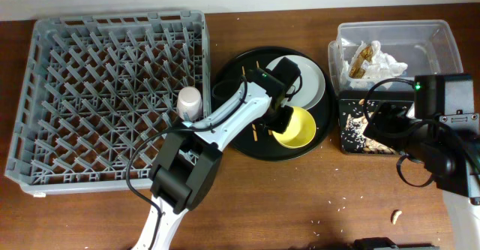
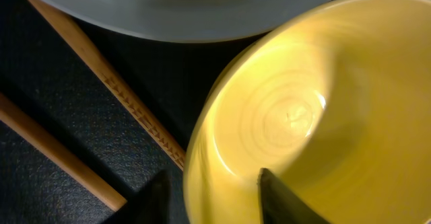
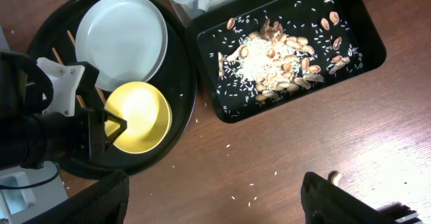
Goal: Sort waste into correct bins and load items into the dishwasher rack
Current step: 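Move the right arm aside and reach the left gripper to the yellow bowl, then grasp the yellow bowl rim with the left gripper and lift it, then set the yellow bowl upright at the back of the rack and release, then reach the left gripper to the white plate and grasp its rim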
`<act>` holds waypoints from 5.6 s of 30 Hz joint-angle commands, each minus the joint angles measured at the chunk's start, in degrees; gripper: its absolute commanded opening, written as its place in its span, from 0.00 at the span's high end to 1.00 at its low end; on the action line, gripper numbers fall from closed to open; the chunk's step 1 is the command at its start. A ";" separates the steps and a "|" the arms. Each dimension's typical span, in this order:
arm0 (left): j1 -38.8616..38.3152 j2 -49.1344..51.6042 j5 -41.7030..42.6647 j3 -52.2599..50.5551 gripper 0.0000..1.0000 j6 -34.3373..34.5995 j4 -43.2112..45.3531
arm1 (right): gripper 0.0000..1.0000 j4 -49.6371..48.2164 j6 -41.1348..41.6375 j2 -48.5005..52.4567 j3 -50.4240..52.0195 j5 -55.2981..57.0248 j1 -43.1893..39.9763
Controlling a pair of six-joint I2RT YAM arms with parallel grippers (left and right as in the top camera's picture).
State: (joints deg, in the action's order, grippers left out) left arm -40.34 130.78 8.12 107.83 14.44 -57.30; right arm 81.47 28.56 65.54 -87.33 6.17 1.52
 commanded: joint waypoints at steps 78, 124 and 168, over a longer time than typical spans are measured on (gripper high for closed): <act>20.98 9.90 -78.84 23.45 1.00 -9.57 5.75 | 0.20 0.20 -1.29 1.70 -0.59 0.55 -0.42; 10.23 7.43 -1.31 30.95 0.23 -10.21 -7.06 | 0.20 0.17 -1.27 1.75 -0.59 0.48 -0.42; 7.69 18.93 0.44 26.86 0.91 2.29 -6.19 | 0.21 0.24 -1.29 1.75 -0.59 0.50 -0.42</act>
State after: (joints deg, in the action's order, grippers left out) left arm -31.73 147.87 8.80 134.87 16.75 -63.72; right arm 81.67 27.16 67.16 -87.33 6.17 1.52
